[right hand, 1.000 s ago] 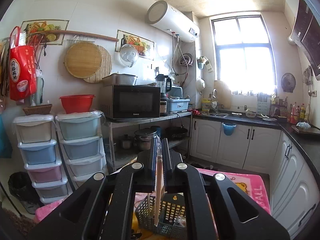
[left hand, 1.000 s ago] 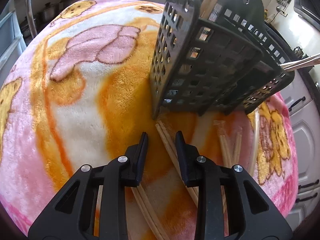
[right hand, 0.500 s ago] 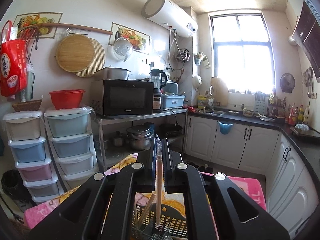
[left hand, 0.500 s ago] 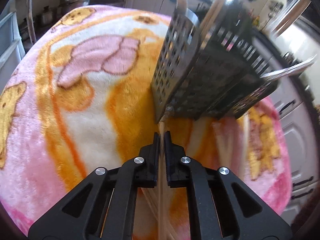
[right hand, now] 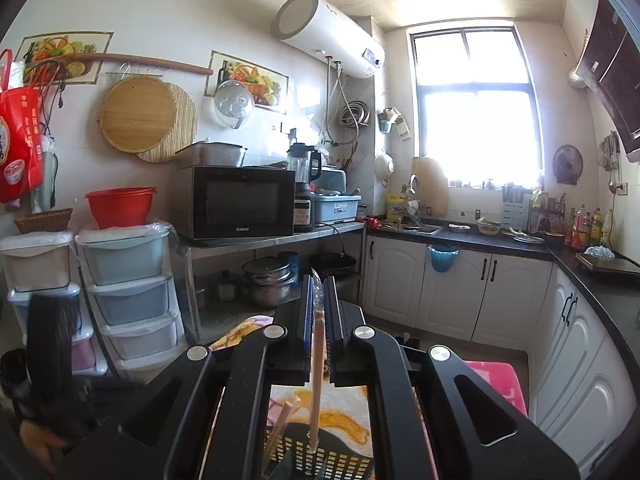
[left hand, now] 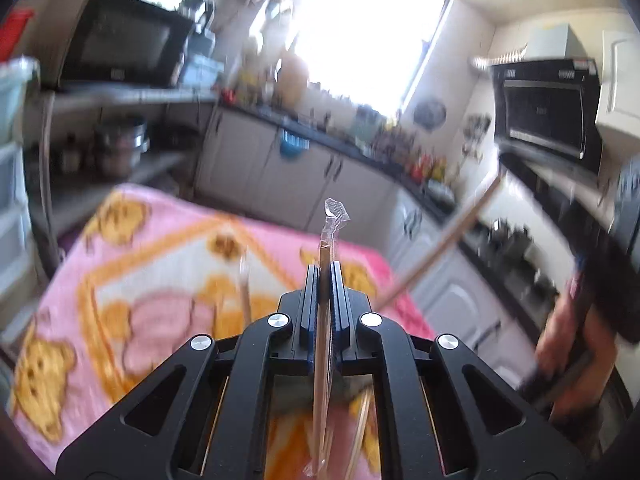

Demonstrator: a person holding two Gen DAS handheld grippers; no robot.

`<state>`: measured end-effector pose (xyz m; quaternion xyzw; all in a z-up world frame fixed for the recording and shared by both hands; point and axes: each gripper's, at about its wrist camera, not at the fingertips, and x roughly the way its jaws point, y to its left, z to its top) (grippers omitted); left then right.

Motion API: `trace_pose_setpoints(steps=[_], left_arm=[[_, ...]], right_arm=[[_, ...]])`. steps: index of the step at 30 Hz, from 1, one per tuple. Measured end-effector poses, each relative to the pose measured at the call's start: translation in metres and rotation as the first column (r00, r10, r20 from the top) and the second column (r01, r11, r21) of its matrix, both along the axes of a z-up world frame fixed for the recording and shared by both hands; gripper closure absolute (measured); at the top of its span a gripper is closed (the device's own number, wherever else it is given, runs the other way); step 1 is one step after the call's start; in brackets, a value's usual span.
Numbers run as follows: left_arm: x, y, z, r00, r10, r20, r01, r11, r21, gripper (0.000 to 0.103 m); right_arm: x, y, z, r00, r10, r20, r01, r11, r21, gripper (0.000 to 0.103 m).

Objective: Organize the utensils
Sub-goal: 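Lower the chopsticks into the caddy slots and open both grippers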

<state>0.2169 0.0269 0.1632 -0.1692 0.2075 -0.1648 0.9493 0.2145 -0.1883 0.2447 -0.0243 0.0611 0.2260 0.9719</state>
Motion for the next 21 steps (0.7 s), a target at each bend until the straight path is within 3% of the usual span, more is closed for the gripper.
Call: trace_pose_setpoints(steps=[5,9,21], left_arm=[[0.021,-0.002,0.028,0.991,0.094,0.092,-0.092,0.996,-0.019,0.1],[0.033,-0.008,0.028,0.979,0.157,0.127,-0.159,0.987,0.004,0.1],[0.037,-0.013,-0.021,0.972,0.188,0.142,-0.195,0.98,0.038,0.1]], right_arm=[[0.004,-0.008,-0.003,1.0,-0.019,-0.004,0.019,1.0,0.004,0.097],[0.007,-0.013,-0.009,0.999,-0.027,-0.018,0.027,1.0,0.007,0.097],[0.021,-0.022,-0.043,0.992,-0.044,-0.116,0.045,0.999,0.011,0.097]])
